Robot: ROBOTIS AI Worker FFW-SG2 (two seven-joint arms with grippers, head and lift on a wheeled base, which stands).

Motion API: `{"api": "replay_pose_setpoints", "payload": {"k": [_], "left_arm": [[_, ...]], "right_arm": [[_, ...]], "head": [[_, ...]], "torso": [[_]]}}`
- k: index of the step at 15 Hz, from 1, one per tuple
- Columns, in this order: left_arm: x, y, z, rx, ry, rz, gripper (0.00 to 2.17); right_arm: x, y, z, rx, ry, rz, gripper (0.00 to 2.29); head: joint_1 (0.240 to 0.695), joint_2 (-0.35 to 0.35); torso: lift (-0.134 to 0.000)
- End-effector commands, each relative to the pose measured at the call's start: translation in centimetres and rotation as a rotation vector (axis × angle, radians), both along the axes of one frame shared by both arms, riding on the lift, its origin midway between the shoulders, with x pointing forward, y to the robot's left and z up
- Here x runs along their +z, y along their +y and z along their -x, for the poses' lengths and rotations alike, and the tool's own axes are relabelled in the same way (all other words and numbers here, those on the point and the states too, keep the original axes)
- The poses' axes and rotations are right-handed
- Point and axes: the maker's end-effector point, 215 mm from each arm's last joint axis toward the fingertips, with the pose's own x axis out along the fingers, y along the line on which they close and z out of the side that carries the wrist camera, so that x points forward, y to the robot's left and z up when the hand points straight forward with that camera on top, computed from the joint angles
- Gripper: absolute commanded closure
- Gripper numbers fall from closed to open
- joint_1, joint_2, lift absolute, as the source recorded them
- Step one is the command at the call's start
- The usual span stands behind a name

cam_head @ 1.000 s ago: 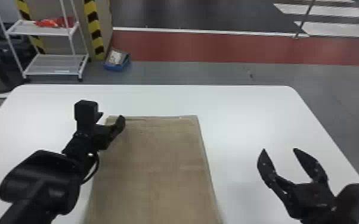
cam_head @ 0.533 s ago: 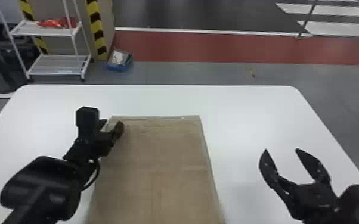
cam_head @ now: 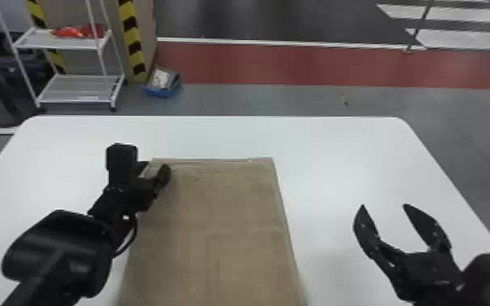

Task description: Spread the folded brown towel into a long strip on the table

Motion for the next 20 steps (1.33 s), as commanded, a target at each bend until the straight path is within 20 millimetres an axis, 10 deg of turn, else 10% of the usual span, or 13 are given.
{"api": "replay_pose_setpoints", "payload": {"k": [1,10,13,20], "left_arm": [[0.2,0.1,-0.2,-0.004,-0.003,-0.003,0.65],[-0.1,-0.2,0.7,-0.01,-0.001,-0.002,1.0],[3.1,-1.1,1.2,-0.007,-0.057,0.04,1.38],[10.2,-3.4,5.6,-0.074,-0.113,0.129,1.38]], "right_arm": [[-0.2,-0.1,0.0,-0.002,0.003,0.001,0.19],[-0.3,0.0,-0.1,-0.002,0.005,-0.002,0.19],[-0.4,-0.1,-0.1,-0.003,0.005,-0.003,0.19],[1.4,0.2,-1.2,0.003,-0.033,-0.002,0.19]], "head": [[0.695,-0.076],[0.695,-0.075],[0.695,-0.081],[0.695,-0.11]], "torso": [[-0.123],[-0.123],[-0.123],[-0.123]]}}
